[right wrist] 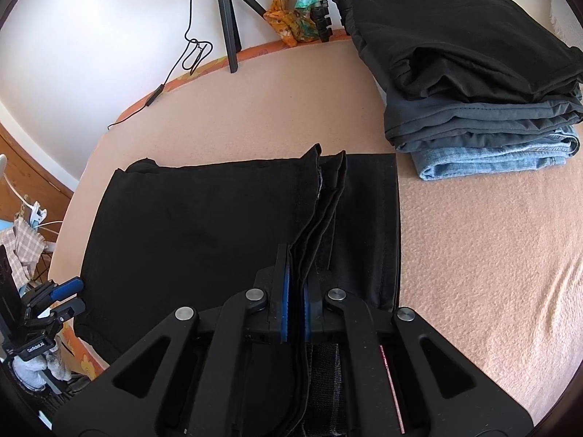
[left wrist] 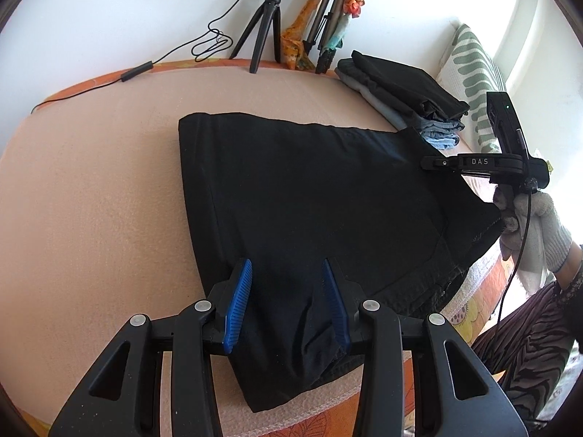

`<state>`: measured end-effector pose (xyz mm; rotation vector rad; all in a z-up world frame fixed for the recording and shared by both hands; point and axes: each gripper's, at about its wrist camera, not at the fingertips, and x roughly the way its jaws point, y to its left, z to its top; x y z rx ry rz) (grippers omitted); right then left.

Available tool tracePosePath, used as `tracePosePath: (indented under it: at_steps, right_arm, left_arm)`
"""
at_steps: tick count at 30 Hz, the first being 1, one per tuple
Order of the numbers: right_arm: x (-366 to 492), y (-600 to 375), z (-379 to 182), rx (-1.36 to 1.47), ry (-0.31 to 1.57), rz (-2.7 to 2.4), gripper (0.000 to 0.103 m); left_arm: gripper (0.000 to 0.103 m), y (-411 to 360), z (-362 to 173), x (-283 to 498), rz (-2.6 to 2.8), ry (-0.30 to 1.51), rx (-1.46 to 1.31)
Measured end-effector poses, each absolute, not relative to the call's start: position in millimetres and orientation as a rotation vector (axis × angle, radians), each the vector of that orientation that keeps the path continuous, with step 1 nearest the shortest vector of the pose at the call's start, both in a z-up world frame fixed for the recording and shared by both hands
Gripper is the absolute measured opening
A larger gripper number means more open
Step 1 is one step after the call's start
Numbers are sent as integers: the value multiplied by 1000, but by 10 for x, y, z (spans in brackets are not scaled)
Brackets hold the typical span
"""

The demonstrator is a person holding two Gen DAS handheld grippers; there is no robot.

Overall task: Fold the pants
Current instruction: 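Lay the folded trousers flat and open both tools, then close the left tool on the edge of the folded black trousers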

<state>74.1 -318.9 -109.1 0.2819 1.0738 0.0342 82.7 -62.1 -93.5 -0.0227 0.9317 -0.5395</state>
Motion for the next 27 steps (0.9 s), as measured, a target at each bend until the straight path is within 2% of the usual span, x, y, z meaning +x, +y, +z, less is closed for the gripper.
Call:
tracePosePath:
  at_steps: [1, 6, 13, 20, 27]
  right_arm:
    - [737, -3188, -1061, 264, 1070, 11, 14]
    - [672, -3122, -754, 161, 959, -73, 39]
    - [646, -2641, -419, 102, 863, 69, 39]
    - [793, -1926, -402, 94, 906, 271, 39]
    - [1195, -1427, -607, 159, 985, 395, 40]
  left_arm:
    - [38, -620, -946, 825, -535, 935, -21]
    - [38, -623, -1016, 789, -517, 946, 6]
    - [38, -573, -1097, 767, -505, 931, -1]
    - [38, -305, -1004, 709, -466, 914, -145]
    - [38, -126, -1137, 660, -466, 968, -256]
